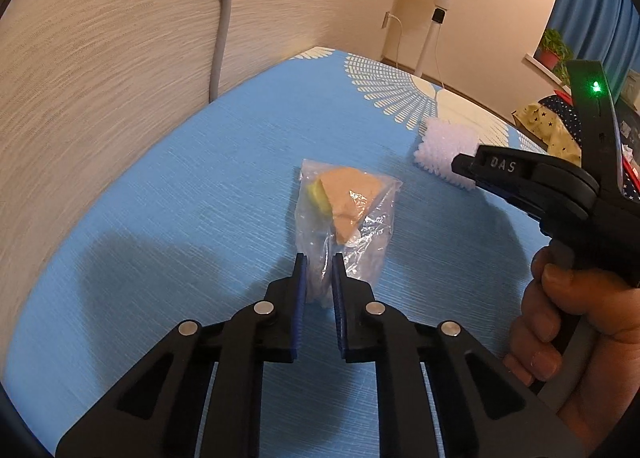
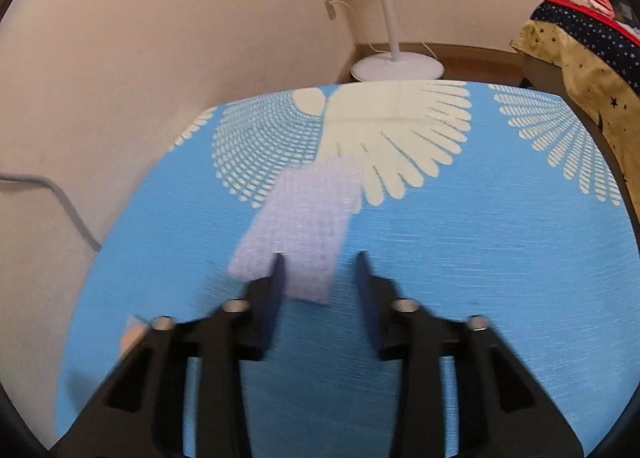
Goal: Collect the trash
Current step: 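Grasp the clear plastic packet with the left gripper while the right grasps the white foam net, then carry the clear packet and white foam net over to the pink bin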
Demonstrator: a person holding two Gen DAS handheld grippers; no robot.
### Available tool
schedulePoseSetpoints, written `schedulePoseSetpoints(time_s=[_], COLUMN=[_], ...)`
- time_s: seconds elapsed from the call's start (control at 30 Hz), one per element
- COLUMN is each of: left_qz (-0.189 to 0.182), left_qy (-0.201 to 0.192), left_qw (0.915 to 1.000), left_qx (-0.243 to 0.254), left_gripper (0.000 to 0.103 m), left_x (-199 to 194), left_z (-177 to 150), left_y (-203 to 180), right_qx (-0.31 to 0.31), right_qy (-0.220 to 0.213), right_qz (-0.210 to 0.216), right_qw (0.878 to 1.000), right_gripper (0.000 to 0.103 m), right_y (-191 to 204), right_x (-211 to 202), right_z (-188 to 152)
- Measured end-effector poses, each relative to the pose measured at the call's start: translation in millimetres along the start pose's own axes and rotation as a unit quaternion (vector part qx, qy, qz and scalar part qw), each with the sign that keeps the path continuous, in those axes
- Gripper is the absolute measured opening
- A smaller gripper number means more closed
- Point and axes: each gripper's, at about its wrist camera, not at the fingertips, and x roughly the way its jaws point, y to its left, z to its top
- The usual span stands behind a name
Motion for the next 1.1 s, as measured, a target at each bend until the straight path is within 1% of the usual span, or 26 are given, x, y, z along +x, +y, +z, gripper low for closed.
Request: schedulePoseSetpoints(time_s=[0.03,0.1,0.23,0.33,0.47,0.6,0.67,0.8,0.93,1.1], left_qz=[0.000,0.001,0.000,0.002,-0.001,-0.009,-0.016,-0.034,-0.051,-0.080], left_qy=[0.000,-0.002,-0.003,-0.008,-0.014,-0.028,-0.038,-0.056,-0.077,-0.084], left_qw=[1.0000,1.0000,1.0000,0.9999,0.9998,0.9992,0.9985,0.9965,0.9933,0.9900], left_qx=[0.001,0.003,0.004,0.010,0.015,0.027,0.036,0.052,0.069,0.080], left_gripper=[0.012,0.011,0.010,0.009,0.008,0.008,0.008,0.008,0.008,0.007], left_x=[0,1,0,-2,-12,-34,-51,-84,-126,-168], left_z=[0,1,1,1,-1,-1,-2,-7,-17,-38], left_y=[-1,-2,-2,-4,-6,-13,-17,-24,-30,-35], right_qx=[-0.006,-0.011,-0.023,-0.030,-0.013,-0.005,-0.004,-0.004,-0.008,0.006], right_qy=[-0.003,-0.003,-0.014,-0.020,-0.029,-0.049,-0.066,-0.091,-0.113,-0.138], right_qz=[0.000,0.006,0.001,-0.014,-0.027,-0.041,-0.049,-0.061,-0.074,-0.091], right_qw=[1.000,1.000,1.000,0.999,0.999,0.998,0.997,0.994,0.991,0.986], right_gripper=[0.013,0.010,0.009,0.009,0.009,0.009,0.009,0.009,0.009,0.009], right_y=[1,1,-4,-12,-28,-35,-35,-32,-29,-39], right_x=[-2,-8,-33,-59,-100,-151,-181,-229,-280,-336], right_z=[-1,-5,-17,-32,-50,-66,-74,-91,-117,-145])
